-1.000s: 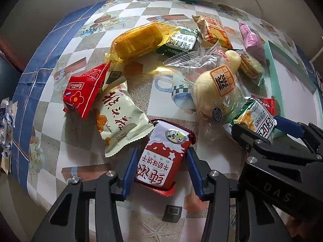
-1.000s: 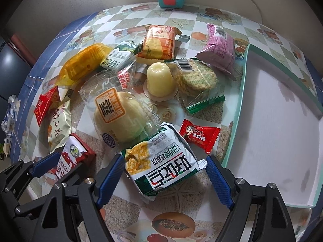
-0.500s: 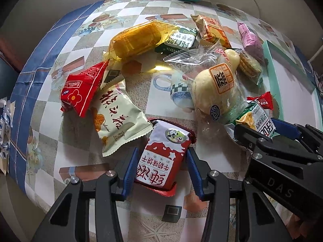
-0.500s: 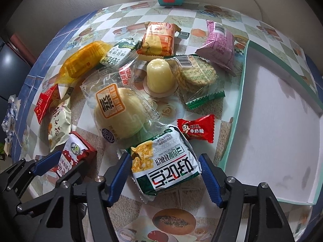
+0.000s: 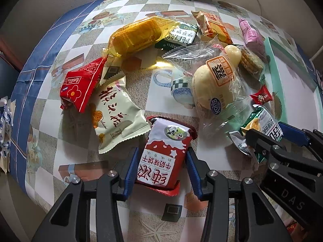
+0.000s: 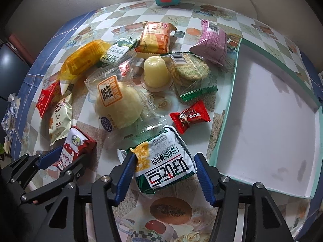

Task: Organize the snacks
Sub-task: 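Carry the red-and-white pack with the left gripper while the right carries the green bag into the tray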

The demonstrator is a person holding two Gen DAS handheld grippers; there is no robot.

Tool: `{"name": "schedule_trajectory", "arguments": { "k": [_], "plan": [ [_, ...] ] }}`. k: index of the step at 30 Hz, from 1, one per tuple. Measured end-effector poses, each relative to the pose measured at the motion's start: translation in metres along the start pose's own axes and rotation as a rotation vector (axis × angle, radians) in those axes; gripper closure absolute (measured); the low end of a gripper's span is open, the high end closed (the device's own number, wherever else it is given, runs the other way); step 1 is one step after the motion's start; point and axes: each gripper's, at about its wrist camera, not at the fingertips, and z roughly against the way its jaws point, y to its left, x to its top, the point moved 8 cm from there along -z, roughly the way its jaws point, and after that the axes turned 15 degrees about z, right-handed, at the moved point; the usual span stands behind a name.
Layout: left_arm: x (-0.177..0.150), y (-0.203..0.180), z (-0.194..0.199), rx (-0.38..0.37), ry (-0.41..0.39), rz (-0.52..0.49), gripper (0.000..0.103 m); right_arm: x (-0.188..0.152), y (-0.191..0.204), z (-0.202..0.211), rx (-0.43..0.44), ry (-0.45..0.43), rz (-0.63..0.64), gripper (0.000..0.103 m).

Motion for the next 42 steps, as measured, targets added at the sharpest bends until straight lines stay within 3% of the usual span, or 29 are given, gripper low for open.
{"name": "schedule_trajectory", "arguments": {
  "k": [12, 24, 35, 42],
  "plan": [
    [-0.002, -0.002, 0.011, -0.011, -0.004, 0.003, 0.059, -0.004, -0.008, 0.009, 0.013, -0.011, -0.017, 0.043],
    [-0.016, 0.001, 0.034, -0.092, 0.025, 0.057, 0.061, -0.011, -0.021, 0.040, 0.060, -0.083, -0.093, 0.043],
    [-0.020, 0.013, 0.078, -0.123, -0.042, 0.125, 0.061, -0.009, -0.034, 0.069, 0.111, -0.159, -0.164, 0.044],
    [-0.002, -0.019, 0.097, -0.140, -0.074, 0.087, 0.061, -0.011, -0.054, 0.082, 0.097, -0.191, -0.208, 0.044]
  ]
}}
